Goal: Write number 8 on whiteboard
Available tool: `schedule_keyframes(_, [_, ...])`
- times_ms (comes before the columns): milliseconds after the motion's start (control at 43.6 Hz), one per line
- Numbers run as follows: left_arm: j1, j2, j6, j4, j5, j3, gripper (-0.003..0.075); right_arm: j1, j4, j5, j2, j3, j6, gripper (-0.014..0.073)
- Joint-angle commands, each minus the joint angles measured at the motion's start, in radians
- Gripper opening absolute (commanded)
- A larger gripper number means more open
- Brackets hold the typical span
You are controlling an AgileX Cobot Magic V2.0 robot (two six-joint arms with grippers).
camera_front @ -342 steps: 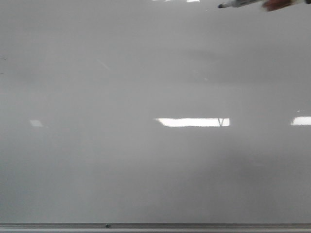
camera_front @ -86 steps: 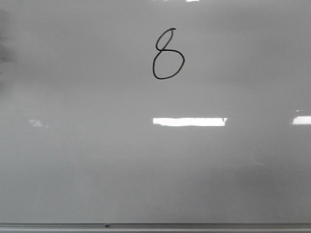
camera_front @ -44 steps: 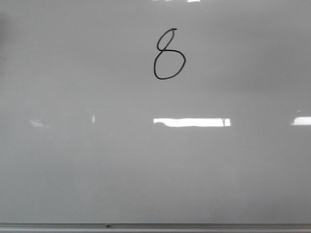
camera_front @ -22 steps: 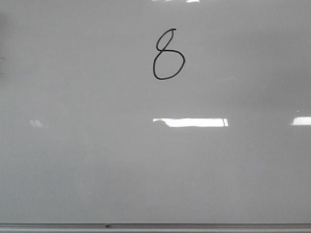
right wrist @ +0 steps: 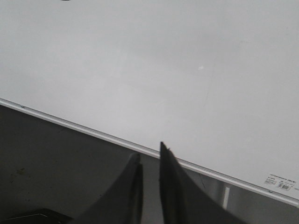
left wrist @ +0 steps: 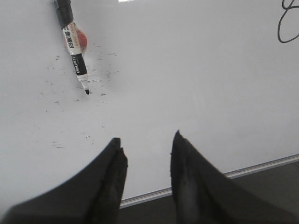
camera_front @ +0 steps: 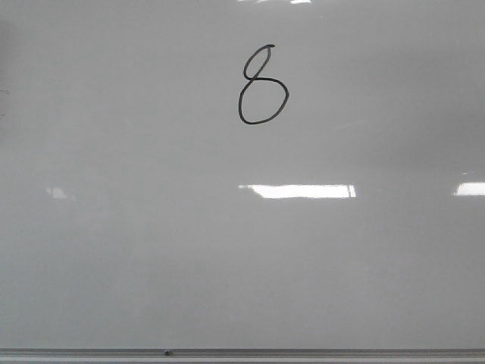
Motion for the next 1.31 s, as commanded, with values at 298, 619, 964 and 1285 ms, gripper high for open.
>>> schedule_keyframes(298, [-0.006,0.005,-0.018,-0.018,-0.084,-0.027,-0.0021,-0.006,-0.014,-0.054,0.002,-0.025,0.003,-0.0108])
schedule_keyframes(619, [-0.006,0.005,-0.018,-0.018,-0.082,-0.027,-0.0021,-0.006,-0.014,-0.051,0.002,-0.025,0.003,-0.0108])
schedule_keyframes(964, [-0.001,-0.027,-0.018,-0.001,-0.117,-0.013,-0.0021,-0.006,-0.014,-0.051,0.002,-0.025,0.003,-0.0108])
schedule_keyframes(1285, [0.159,-0.312,-0.018,-0.011,-0.554,0.360,-0.0021,-0.006,-0.014,-0.053,0.002,-0.025,0.003,-0.0108])
